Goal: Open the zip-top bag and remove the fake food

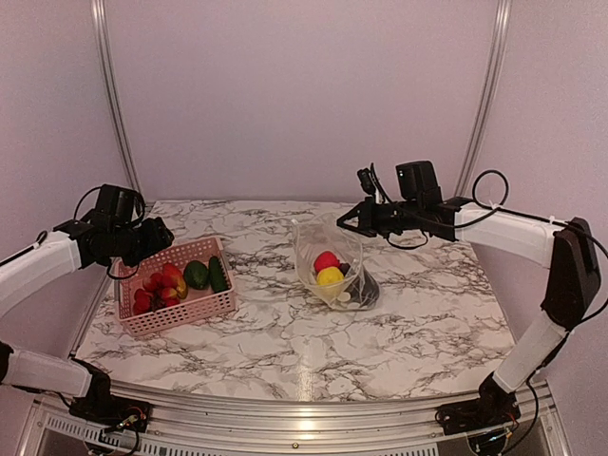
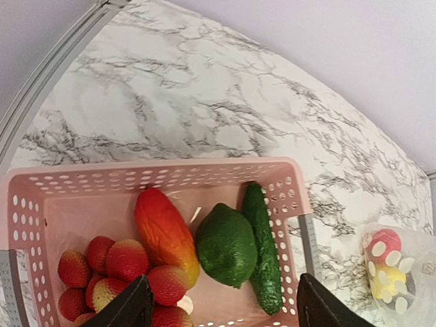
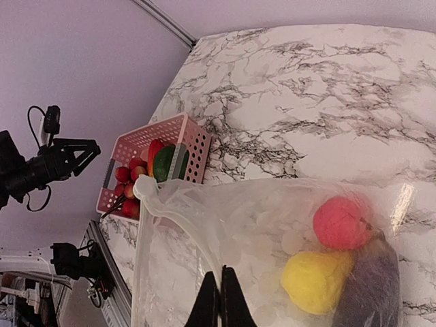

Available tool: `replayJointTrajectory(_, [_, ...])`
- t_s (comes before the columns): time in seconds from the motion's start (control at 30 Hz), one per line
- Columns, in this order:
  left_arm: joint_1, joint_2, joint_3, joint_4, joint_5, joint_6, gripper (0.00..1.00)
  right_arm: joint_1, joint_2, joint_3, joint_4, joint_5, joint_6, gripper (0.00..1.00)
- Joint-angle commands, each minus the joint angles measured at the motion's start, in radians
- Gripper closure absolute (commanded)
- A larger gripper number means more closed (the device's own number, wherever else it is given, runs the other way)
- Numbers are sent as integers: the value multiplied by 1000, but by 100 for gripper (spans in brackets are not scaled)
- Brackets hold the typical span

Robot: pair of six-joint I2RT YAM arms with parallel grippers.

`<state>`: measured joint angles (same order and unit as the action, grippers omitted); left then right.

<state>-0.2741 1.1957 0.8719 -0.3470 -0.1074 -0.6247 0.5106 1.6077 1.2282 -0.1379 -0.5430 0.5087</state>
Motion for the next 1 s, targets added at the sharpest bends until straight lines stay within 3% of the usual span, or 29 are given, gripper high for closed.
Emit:
replayJointTrajectory(0.0, [-77,-16,51,46,133,50,26,34,40,66,43,-23,30,100])
replayJointTrajectory(0.2, [-304,37,50,328,220,-5,29,74,79,110,64,-30,61,100])
replayJointTrajectory(0.43, [-526,299,226,430,251,3,46,77,78,63,81,-23,76,100])
replayJointTrajectory(0.63, [-612,518,400,421,291,52,52,77,69,24,76,-7,77,100])
replayJointTrajectory(0.97, [-635,786,650,215,240,128,61,45,35,-7,4,81,61,100])
